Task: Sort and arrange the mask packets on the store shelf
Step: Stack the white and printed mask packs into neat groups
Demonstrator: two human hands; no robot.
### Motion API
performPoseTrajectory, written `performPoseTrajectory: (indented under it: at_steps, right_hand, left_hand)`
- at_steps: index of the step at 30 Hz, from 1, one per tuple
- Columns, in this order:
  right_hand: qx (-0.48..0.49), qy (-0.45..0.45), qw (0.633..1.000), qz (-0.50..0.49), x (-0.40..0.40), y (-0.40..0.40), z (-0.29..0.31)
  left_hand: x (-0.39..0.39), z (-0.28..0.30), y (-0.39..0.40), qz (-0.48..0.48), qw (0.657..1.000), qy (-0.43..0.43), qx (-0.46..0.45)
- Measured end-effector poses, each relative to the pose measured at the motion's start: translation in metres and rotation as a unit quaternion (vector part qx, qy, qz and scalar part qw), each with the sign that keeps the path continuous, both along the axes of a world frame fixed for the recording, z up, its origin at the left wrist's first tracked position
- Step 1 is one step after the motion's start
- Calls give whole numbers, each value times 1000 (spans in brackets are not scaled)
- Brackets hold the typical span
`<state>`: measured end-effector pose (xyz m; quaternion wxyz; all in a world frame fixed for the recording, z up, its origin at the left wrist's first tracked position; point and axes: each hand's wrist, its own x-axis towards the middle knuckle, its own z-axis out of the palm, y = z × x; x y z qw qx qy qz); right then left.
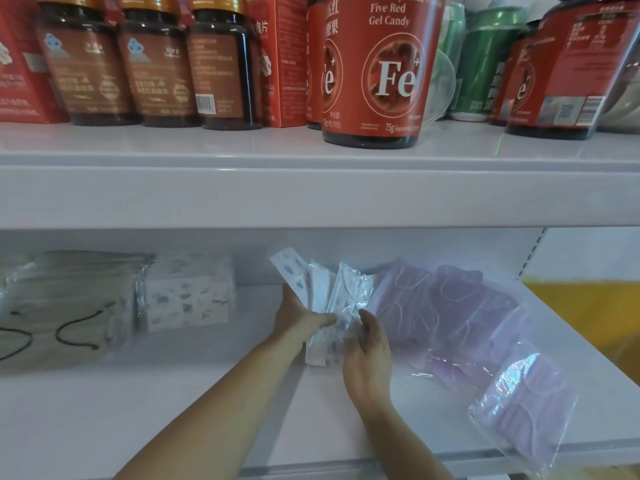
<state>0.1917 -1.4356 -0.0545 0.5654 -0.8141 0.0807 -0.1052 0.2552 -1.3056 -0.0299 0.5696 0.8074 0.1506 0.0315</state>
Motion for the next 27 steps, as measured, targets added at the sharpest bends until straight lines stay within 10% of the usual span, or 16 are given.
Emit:
performPoseTrajectory:
  at_steps: [14,21,27]
  right_hand:
    - [-6,-78,997,-8,-9,8,2]
    - [121,-59,989,63,-26,41,12]
    - [237,-39,959,151,-28,70,33]
  left_hand:
    - [-91,-13,79,-16,988,-82,-129]
    - [-123,1,76,13,923,-113,-366]
    - [-134,4,97,-8,916,-58,-397]
